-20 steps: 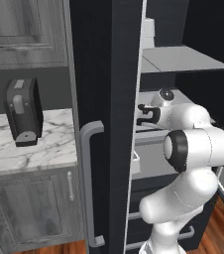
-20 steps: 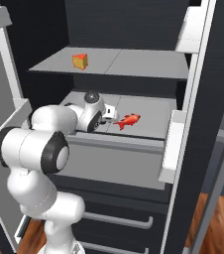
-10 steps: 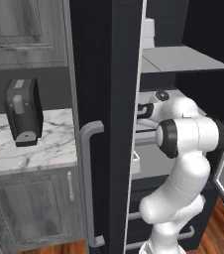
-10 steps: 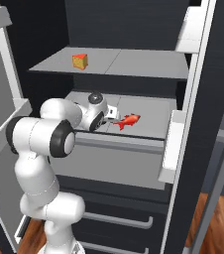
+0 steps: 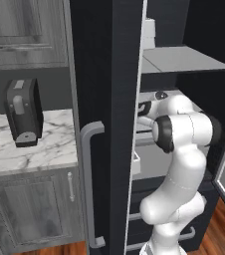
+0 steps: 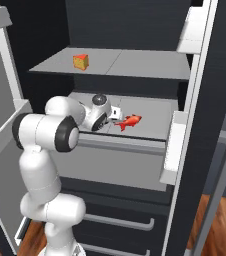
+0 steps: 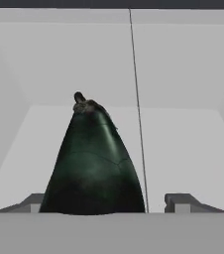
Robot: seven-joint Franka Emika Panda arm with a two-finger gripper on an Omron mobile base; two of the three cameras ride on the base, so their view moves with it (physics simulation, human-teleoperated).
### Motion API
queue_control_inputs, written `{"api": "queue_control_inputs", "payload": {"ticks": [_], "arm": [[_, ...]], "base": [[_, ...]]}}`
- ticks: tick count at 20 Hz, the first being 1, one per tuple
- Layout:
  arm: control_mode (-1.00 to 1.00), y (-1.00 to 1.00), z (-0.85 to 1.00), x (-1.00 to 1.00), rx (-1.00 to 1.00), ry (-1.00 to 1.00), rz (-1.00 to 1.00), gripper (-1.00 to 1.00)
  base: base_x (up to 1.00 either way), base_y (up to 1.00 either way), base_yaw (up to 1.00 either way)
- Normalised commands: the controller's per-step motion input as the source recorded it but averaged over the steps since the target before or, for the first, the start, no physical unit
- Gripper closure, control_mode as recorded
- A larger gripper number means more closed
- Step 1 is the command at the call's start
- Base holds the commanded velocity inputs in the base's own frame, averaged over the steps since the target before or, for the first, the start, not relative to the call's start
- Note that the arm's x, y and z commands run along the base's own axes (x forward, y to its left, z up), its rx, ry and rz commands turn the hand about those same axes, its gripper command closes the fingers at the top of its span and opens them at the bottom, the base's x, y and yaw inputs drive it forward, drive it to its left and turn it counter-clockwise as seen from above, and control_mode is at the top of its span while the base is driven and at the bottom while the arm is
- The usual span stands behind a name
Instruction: Take the cheese, fish, and eggplant from the fridge and place them on the plate on the dining counter to create an appetizer plate.
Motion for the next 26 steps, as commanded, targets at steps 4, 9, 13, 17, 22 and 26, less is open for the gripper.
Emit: {"api": "queue_control_inputs", "payload": {"ticks": [4,9,13,17,22,26], "arm": [[-1.00,0.00,-0.52,0.01,0.00,0.00,0.00,1.00],[-1.00,-0.09,-0.18,-0.69,0.00,-0.03,0.00,1.00],[-1.00,-0.04,0.52,-1.00,0.00,-0.07,0.00,1.00],[-1.00,0.00,0.80,-1.00,0.00,-0.02,0.00,1.00],[-1.00,0.00,0.75,-0.96,0.00,0.00,0.00,1.00],[-1.00,0.00,0.48,-0.90,0.00,0.00,0.00,1.00]], "base": [[0.00,0.00,0.00],[0.00,0.00,0.00],[0.00,0.00,0.00],[0.00,0.00,0.00],[0.00,0.00,0.00],[0.00,0.00,0.00]]}}
